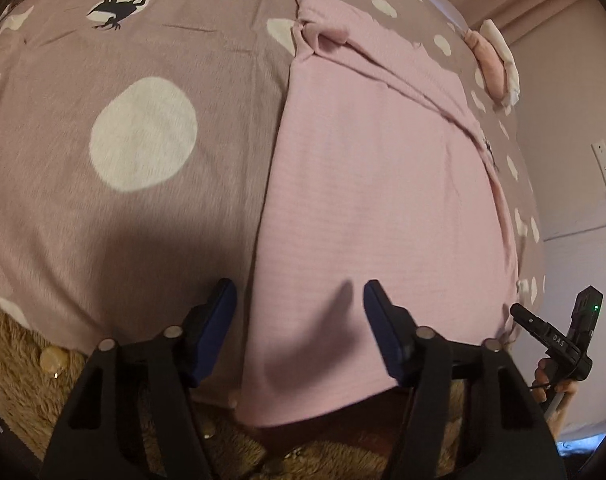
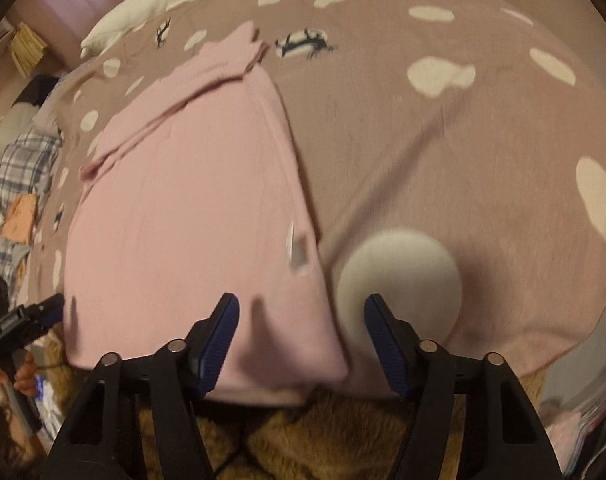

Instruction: Fold small clothes

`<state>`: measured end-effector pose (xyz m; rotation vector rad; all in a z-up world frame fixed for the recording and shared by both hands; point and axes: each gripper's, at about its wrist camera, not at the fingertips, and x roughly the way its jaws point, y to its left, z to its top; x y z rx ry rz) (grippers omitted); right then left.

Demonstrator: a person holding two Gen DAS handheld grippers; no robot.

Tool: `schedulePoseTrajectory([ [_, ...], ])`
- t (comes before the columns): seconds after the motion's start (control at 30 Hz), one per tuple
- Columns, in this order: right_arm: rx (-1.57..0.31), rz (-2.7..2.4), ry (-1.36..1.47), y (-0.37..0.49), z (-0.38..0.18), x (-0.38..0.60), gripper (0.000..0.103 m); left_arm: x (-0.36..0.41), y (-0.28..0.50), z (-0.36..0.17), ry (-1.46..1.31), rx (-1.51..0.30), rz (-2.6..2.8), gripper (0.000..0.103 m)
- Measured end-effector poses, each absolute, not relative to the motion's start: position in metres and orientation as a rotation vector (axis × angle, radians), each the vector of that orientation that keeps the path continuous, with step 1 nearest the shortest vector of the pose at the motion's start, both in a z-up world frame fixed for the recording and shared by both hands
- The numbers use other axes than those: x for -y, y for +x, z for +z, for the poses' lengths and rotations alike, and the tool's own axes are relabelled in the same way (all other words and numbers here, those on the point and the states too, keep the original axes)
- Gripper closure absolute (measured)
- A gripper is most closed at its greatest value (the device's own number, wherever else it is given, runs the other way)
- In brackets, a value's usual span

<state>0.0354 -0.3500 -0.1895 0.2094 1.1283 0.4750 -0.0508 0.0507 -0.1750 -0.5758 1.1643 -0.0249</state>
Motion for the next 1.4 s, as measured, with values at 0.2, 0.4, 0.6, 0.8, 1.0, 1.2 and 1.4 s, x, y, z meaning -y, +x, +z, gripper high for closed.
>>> schedulePoseTrajectory([
  [0.2, -1.185, 0.520, 0.237, 0.031, -0.201, 0.348, 0.074, -0.044, -0.063, -0.187, -0.632, -1.282, -0.089, 0.071],
  [0.4, -1.151, 0.570, 0.200, 0.033, -0.185, 0.335, 0.092, -0.038, -0.066, -0.181, -0.615, -1.279, -0.081, 0.098],
  [0.6, -1.030, 0.683, 0.327, 0.055, -0.153, 0.342, 0.094, -0.051, -0.056, -0.149, -0.728, -1.141, -0.185, 0.098],
  [0.8, -0.963, 0.689, 0.430, 0.096, -0.145, 0.333, 0.094, -0.069, -0.026, -0.136, -0.793, -1.034, -0.160, 0.098],
  [1.0, -0.995, 0.582, 0.473, 0.132, -0.164, 0.318, 0.094, -0.080, 0.010, -0.150, -0.792, -1.045, -0.110, 0.097],
  [1.2, -1.028, 0.494, 0.416, 0.144, -0.176, 0.309, 0.094, -0.091, 0.033, -0.157, -0.822, -1.031, -0.101, 0.098],
  [1.4, -0.980, 0.434, 0.383, 0.143, -0.167, 0.320, 0.094, -0.096, 0.034, -0.152, -0.802, -1.013, -0.091, 0.089],
])
